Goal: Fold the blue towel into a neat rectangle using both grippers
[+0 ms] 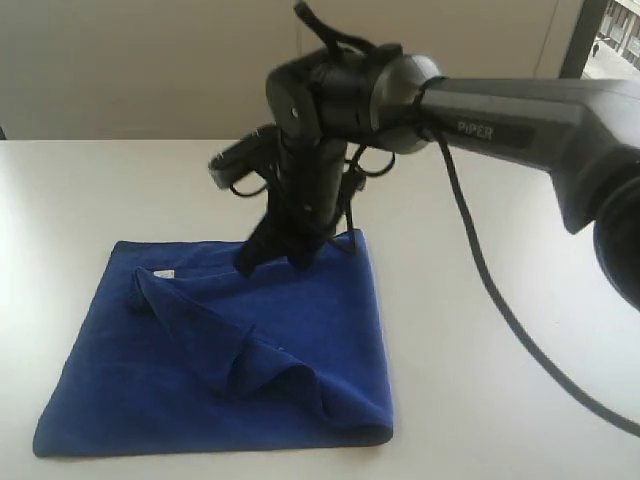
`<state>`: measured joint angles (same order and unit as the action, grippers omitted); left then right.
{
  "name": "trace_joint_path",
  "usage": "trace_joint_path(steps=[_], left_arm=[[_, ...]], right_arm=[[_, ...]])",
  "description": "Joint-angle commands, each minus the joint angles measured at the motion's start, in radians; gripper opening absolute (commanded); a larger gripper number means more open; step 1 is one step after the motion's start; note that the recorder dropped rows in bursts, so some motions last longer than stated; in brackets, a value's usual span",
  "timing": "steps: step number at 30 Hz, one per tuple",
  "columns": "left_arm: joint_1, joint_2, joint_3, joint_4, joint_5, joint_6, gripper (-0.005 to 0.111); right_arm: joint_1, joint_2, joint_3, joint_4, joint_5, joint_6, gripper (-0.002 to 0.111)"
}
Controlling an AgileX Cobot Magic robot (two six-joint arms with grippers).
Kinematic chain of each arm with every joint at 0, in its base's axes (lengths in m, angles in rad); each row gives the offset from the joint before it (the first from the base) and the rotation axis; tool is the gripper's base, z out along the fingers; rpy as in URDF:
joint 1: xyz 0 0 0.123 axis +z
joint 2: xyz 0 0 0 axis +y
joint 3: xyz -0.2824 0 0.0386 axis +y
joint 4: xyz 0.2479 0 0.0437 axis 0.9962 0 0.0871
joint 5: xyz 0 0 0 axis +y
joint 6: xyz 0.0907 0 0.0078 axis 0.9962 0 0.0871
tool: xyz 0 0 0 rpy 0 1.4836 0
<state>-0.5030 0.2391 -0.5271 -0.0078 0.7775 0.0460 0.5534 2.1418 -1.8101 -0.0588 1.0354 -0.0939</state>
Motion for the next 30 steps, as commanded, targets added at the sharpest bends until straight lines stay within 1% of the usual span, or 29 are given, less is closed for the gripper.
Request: trace_joint_path(steps=[1, 4, 8, 11, 16, 22, 26, 30], left_arm=[[0.002, -0.006, 0.008, -0.001, 0.008, 0.007, 0.000], [0.002, -0.006, 0.027, -0.001, -0.010, 0.007, 0.000], [0.002, -0.006, 0.049, -0.015, -0.013, 0.003, 0.000], [0.002, -0.006, 0.049, -0.015, -0.017, 0.003, 0.000], [0.002, -0.006, 0.049, -0.013, -0.025, 0.003, 0.000], [0.002, -0.006, 0.049, -0.013, -0.029, 0.003, 0.000], [0.002, -0.006, 0.049, -0.013, -0.029, 0.003, 0.000], [0.002, -0.006, 0.049, -0.013, -0.033, 0.003, 0.000]], right_arm=[[-0.017, -0.005, 0.143, -0.001, -0.094, -0.008, 0.000], [-0.018, -0.005, 0.197, -0.003, -0.150, -0.008, 0.000], [-0.019, -0.005, 0.253, -0.009, -0.182, -0.008, 0.000], [-0.037, -0.003, 0.297, -0.032, -0.220, 0.028, 0.000], [-0.090, -0.003, 0.390, -0.049, -0.249, 0.037, 0.000], [-0.166, -0.008, 0.505, -0.147, -0.175, 0.037, 0.000], [-0.214, -0.062, 0.602, -0.202, -0.157, 0.048, 0.000], [-0.239, -0.113, 0.645, -0.206, -0.233, 0.048, 0.000]])
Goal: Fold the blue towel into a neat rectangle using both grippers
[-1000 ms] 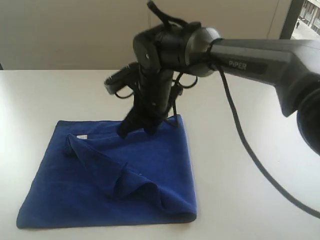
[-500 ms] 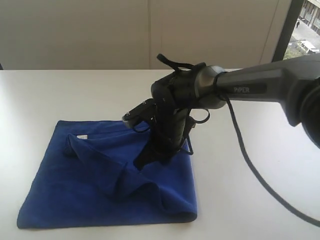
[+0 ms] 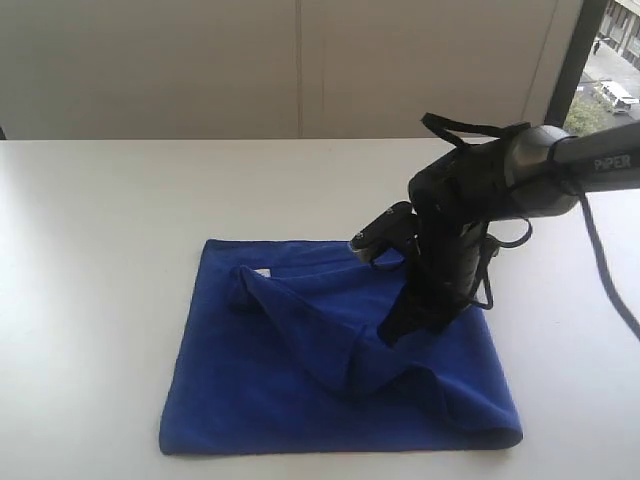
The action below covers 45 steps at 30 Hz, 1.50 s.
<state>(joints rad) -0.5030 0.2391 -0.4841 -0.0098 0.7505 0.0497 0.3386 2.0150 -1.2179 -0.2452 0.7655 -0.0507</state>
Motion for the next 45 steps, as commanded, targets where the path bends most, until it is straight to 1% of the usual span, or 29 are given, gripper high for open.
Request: trace_joint_path(steps=[1, 3, 6, 8, 9, 11, 13, 15, 18, 21, 24, 29, 33, 42, 43, 45], left_arm=[[0.002, -0.006, 0.006, -0.011, -0.011, -0.001, 0.000], [0.002, -0.006, 0.006, -0.016, -0.018, -0.005, 0.000], [0.002, 0.001, 0.004, -0.066, -0.018, -0.024, 0.000], [0.002, 0.047, -0.003, -0.095, -0.014, -0.016, 0.000], [0.002, 0.101, -0.029, -0.095, -0.005, -0.012, 0.000], [0.002, 0.185, -0.071, -0.095, 0.015, 0.015, 0.000], [0.002, 0.277, -0.124, -0.095, 0.050, 0.052, 0.000], [0.002, 0.379, -0.182, -0.095, 0.091, 0.113, 0.000], [0.002, 0.492, -0.238, -0.097, 0.121, 0.168, 0.000], [0.002, 0.565, -0.252, -0.102, 0.114, 0.194, 0.000], [0.002, 0.598, -0.252, -0.102, 0.107, 0.212, 0.000], [0.002, 0.602, -0.252, -0.102, 0.108, 0.216, 0.000], [0.002, 0.602, -0.251, -0.102, 0.099, 0.216, 0.000], [0.002, 0.602, -0.251, -0.102, 0.080, 0.216, 0.000], [0.002, 0.602, -0.251, -0.102, 0.080, 0.216, 0.000], [0.002, 0.602, -0.251, -0.102, 0.080, 0.216, 0.000]], right_arm=[[-0.024, 0.001, 0.052, -0.012, 0.011, 0.006, 0.000], [-0.024, -0.053, 0.052, 0.020, -0.072, 0.011, 0.002], [-0.024, -0.125, 0.052, 0.049, -0.109, 0.009, 0.009], [-0.024, -0.188, 0.052, 0.088, -0.133, -0.005, 0.019], [-0.024, -0.219, 0.052, 0.186, -0.136, -0.102, 0.028], [-0.024, -0.233, 0.052, 0.361, -0.121, -0.268, 0.039], [-0.024, -0.231, 0.054, 0.541, -0.098, -0.421, 0.048], [-0.024, -0.212, 0.054, 0.649, -0.087, -0.507, 0.051], [-0.024, -0.180, 0.055, 0.667, -0.094, -0.511, 0.051], [-0.024, -0.148, 0.055, 0.703, -0.090, -0.513, 0.051], [-0.024, -0.119, 0.055, 0.707, -0.095, -0.513, 0.051], [-0.024, -0.092, 0.055, 0.737, -0.103, -0.534, 0.049], [-0.024, -0.092, 0.055, 0.795, -0.109, -0.578, 0.038], [-0.024, -0.092, 0.055, 0.851, -0.104, -0.602, 0.002], [-0.024, -0.092, 0.055, 0.860, -0.101, -0.604, 0.000], [-0.020, -0.092, 0.055, 0.896, -0.087, -0.636, 0.000]])
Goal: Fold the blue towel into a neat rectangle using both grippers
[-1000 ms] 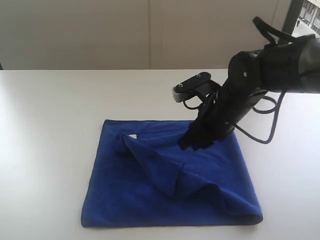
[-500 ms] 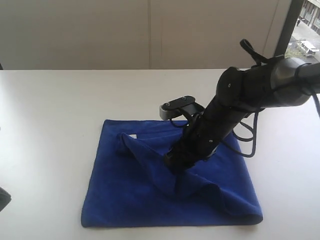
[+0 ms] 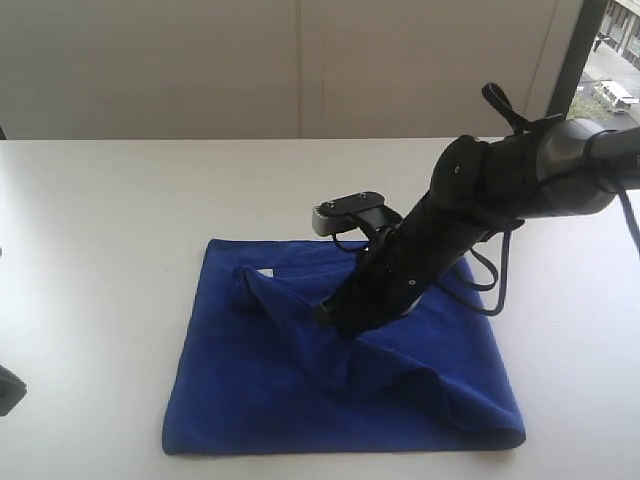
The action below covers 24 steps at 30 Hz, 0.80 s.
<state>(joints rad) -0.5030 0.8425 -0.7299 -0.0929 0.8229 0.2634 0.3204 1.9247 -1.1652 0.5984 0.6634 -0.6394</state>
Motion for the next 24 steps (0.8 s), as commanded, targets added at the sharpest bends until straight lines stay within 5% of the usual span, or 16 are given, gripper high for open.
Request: trace_joint_path(steps=[1, 8, 24], left_arm=[[0.002, -0.001, -0.005, -0.019, 0.007, 0.002, 0.000], [0.002, -0.001, -0.005, -0.015, 0.004, 0.002, 0.000], [0.002, -0.005, -0.005, -0.008, 0.026, -0.001, 0.000]], right_arm=[[-0.002, -0.002, 0.002, 0.085, 0.030, -0.073, 0.000], [0.074, -0.024, 0.002, 0.338, 0.090, -0.259, 0.000], [0.302, -0.029, -0.020, 0.446, -0.043, -0.284, 0.000]])
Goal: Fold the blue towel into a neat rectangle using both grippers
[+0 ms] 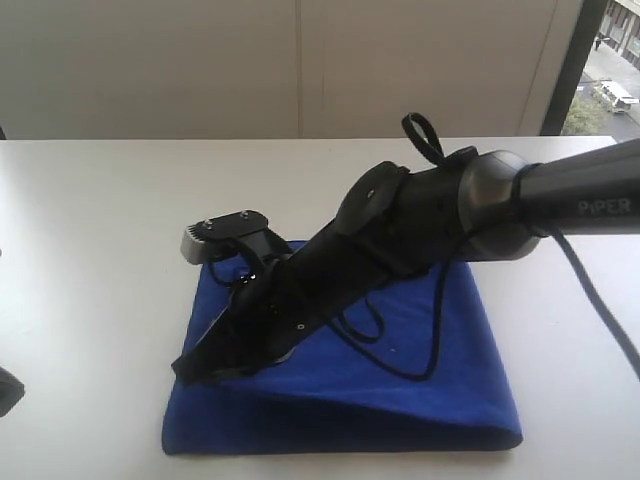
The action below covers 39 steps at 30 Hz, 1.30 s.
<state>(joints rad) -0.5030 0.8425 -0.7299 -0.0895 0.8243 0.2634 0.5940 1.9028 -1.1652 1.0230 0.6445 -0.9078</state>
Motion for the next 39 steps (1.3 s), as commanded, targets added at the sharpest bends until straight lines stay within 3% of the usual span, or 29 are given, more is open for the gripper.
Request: trace_joint_path(steps=[1, 13, 18, 22, 24, 30, 35, 39], left_arm=[[0.002, -0.005, -0.005, -0.012, 0.027, -0.001, 0.000], [0.002, -0.005, -0.005, -0.012, 0.039, -0.001, 0.000], [0.002, -0.005, -0.005, -0.012, 0.040, -0.001, 0.000], [0.002, -0.005, -0.005, -0.012, 0.040, -0.001, 0.000], [0.002, -0.005, -0.005, -0.012, 0.040, -0.001, 0.000], [0.002, -0.005, -0.003, -0.004, 0.040, -0.001, 0.000], [0.002, -0.005, -0.001, 0.019, 0.005, -0.001, 0.000], [0.002, -0.003, 0.001, 0.022, -0.054, -0.053, 0.000]], right_arm=[[0.035, -0.007, -0.028, 0.023, -0.025, -0.015, 0.000], [0.098, 0.048, -0.066, 0.036, -0.060, -0.023, 0.000], [0.116, 0.122, -0.068, 0.218, -0.084, -0.173, 0.000], [0.116, 0.165, -0.069, 0.242, -0.065, -0.190, 0.000], [0.116, 0.180, -0.070, 0.242, -0.043, -0.192, 0.008], [0.113, 0.155, -0.071, 0.235, -0.037, -0.217, 0.057], [0.093, 0.042, -0.071, 0.113, -0.049, -0.204, 0.057], [0.079, -0.039, -0.069, -0.114, -0.072, -0.074, 0.053]])
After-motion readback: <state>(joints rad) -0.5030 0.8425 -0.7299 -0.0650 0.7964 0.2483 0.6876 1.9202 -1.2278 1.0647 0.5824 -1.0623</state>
